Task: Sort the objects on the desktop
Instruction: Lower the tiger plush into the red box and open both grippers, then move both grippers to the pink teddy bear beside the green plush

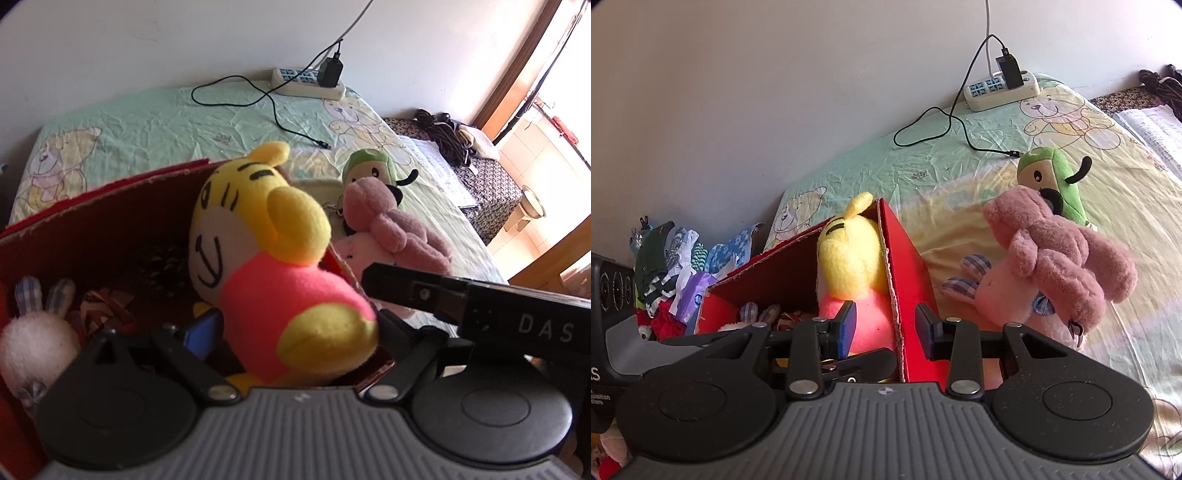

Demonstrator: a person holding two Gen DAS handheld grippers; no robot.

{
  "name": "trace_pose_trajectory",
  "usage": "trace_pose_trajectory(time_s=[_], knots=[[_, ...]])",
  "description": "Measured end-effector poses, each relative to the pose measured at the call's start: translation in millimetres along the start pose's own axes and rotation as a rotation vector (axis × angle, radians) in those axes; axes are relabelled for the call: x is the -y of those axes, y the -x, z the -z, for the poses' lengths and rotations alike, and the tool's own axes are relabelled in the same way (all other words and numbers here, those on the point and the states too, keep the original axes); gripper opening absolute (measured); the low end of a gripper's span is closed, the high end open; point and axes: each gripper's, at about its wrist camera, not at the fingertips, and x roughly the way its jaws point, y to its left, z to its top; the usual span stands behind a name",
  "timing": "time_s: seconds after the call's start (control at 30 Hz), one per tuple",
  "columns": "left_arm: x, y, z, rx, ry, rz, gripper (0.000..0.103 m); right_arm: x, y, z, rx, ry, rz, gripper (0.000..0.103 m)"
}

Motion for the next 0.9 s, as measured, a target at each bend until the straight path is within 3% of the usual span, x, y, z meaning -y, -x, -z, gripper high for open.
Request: trace_pose_trajectory(time_s=[0.23, 0.57, 0.9], knots=[[21.8, 6.4, -5.6, 0.020, -0.022, -0.090, 0.088, 19.1, 17.3, 0.7, 0.041, -0.058, -0.029, 0.040], [68.9, 9.6, -23.0, 0.064, -0.019, -0.199, 0.088, 55.1, 23.6, -23.3, 0.002, -0.048, -0.129, 0.042], [123.2, -10.8, -36.8, 0.090, 0.036, -0.219, 0.088, 114.6, 38.6, -53.0, -0.017, -0.041, -0.196, 0.042]])
